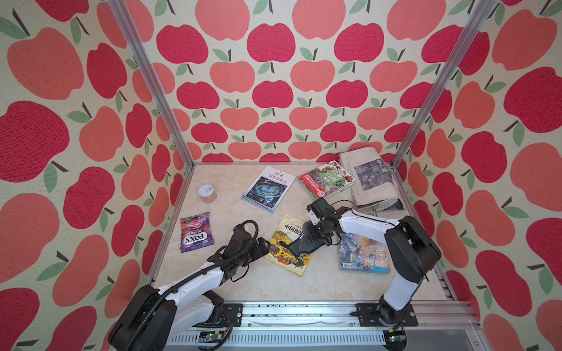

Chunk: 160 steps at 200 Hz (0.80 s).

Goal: Wipe the cover of the book
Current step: Move the book to the center of the board.

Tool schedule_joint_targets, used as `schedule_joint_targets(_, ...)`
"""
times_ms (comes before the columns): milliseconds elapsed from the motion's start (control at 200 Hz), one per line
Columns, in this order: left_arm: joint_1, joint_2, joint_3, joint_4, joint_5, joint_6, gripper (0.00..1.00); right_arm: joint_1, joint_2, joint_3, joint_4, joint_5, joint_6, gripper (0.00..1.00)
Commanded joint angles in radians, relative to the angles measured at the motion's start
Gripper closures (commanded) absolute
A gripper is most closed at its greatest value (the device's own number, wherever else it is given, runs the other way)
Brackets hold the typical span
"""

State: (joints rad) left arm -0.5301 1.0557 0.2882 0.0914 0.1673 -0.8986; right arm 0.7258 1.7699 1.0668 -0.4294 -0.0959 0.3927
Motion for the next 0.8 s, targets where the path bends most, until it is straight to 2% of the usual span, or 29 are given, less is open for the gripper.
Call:
schedule_joint_targets(0, 0.009, 0.020, -0.039, 0.044, 0.009, -0.001, 0.01, -0.006, 0.046, 0.020, -0.033, -0.018, -0.027, 1.00)
schedule_joint_targets(190, 0.048, 0.120, -0.022, 0.181, 0.116, 0.018, 0.01, -0.014, 0.095, 0.065, -0.029, -0.049, -0.054, 0.99)
schedule_joint_targets(290, 0.035, 0.177, 0.001, 0.225, 0.163, 0.006, 0.01, -0.016, 0.131, 0.103, -0.029, -0.063, -0.063, 0.99)
schedule_joint_targets(565, -0.085, 0.294, -0.056, 0.410, 0.147, -0.112, 0.01, -0.012, 0.245, 0.259, -0.045, -0.125, -0.055, 0.99)
schedule_joint_targets(686, -0.159, 0.295, -0.057, 0.419, 0.108, -0.155, 0.01, 0.014, 0.293, 0.330, -0.042, -0.144, -0.035, 0.99)
schedule_joint_targets(796, -0.172, 0.266, -0.074, 0.410, 0.081, -0.183, 0.01, 0.040, 0.328, 0.367, -0.030, -0.164, -0.010, 0.99)
